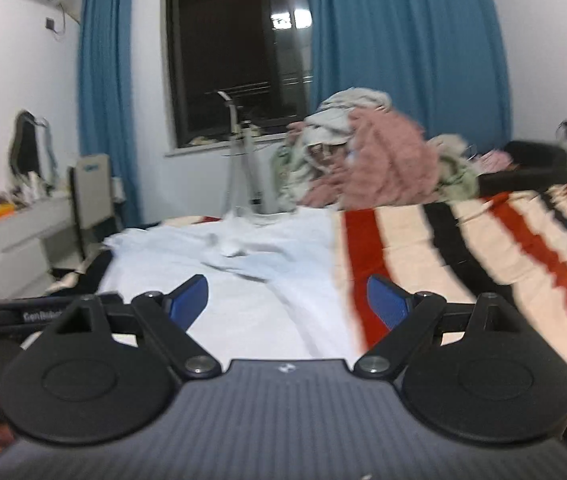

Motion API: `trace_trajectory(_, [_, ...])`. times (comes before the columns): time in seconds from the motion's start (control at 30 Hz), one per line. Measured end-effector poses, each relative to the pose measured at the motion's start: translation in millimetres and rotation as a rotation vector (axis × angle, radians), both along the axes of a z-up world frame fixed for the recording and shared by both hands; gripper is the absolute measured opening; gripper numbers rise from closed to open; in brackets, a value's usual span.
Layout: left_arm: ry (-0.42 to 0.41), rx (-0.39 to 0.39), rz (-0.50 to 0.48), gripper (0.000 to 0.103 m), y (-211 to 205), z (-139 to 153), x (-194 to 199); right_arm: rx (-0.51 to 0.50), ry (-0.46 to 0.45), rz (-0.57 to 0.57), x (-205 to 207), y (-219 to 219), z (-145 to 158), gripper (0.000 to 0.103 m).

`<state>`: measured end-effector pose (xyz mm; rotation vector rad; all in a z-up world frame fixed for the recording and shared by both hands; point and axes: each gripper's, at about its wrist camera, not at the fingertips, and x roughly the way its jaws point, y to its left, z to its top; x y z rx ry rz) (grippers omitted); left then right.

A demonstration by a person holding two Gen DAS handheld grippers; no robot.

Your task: Fold clothes

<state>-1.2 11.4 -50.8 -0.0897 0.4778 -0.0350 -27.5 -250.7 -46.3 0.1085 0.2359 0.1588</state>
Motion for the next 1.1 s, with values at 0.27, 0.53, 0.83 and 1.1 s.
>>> trace_trajectory(0.27, [0.098,-0.019,-0.086,0.095,-14,-31,29,0.119,-0.011,-0.083,15,-46,4,0.088])
trace_trajectory(0.53, [0.107,-0.057,-0.336,0.073,-68,-30,13,0.237,-0.109,-0.300,-9,-118,13,0.088])
trace_trajectory(0.83, [0.325,-0.262,-0.543,0.059,-175,-54,9,0.322,-0.097,-0.329,-14,-136,1,0.088])
trace_trajectory(1.1, [0.453,-0.338,-0.511,0.001,-185,-67,18,0.319,-0.079,-0.334,-15,-136,-6,0.088])
